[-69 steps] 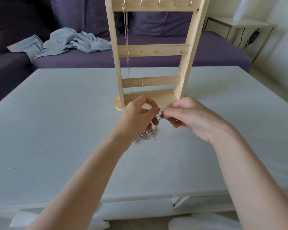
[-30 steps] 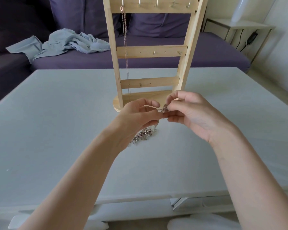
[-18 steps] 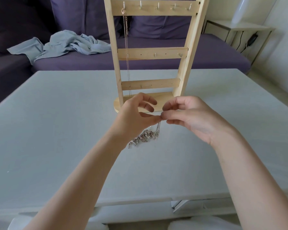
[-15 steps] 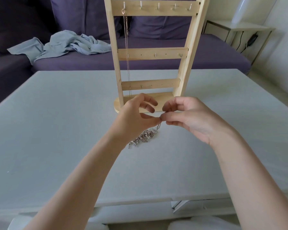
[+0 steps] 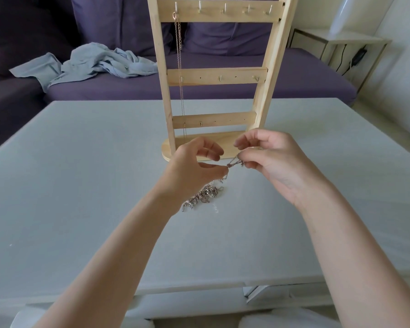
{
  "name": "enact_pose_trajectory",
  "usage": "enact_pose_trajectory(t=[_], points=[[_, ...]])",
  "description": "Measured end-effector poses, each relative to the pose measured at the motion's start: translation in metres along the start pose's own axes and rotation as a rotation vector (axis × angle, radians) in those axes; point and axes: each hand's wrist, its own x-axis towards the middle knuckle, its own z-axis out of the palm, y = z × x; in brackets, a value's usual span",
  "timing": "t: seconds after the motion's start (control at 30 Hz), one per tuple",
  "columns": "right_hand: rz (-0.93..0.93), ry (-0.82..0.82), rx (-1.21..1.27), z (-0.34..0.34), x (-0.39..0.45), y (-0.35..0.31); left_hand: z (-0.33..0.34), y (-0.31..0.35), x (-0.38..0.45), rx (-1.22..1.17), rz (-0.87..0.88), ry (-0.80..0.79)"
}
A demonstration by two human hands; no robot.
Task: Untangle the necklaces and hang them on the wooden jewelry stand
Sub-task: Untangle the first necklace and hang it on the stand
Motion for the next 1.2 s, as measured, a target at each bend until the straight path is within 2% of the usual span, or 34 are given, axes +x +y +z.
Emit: enact_pose_trajectory(t=[0.27, 0.5, 0.87, 1.0, 1.1, 1.2], points=[[0.005, -0.007, -0.21, -0.0029, -0.0017, -0.002, -0.0019, 0.0025, 0.0019, -0.074, 0.018, 0.032], [0.042, -0.052, -0.264, 0.0, -0.0037, -0.0012, -0.0005, 0.003, 0.0016, -0.108, 0.043, 0.051], [-0.062, -0.09, -0.29, -0.0008, -0.0029, -0.0018, -0.001, 0.0043, 0.0011, -0.039, 0.096, 0.031], [-0.091, -0.121, -0.38, 0.0001, -0.0031, -0.0013, -0.003, 0.0036, 0.0005, 0.0, 0.084, -0.017], [-0.086, -0.189, -0.369, -0.0009, -0.0034, -0.0008, -0.006, 0.0043, -0.0009, -0.111, -0.008, -0.111], [-0.089, -0.246, -0.257, -0.0036, -0.0038, 0.0005, -0.0084, 0.0053, -0.0027, -0.32, -0.113, -0.188]])
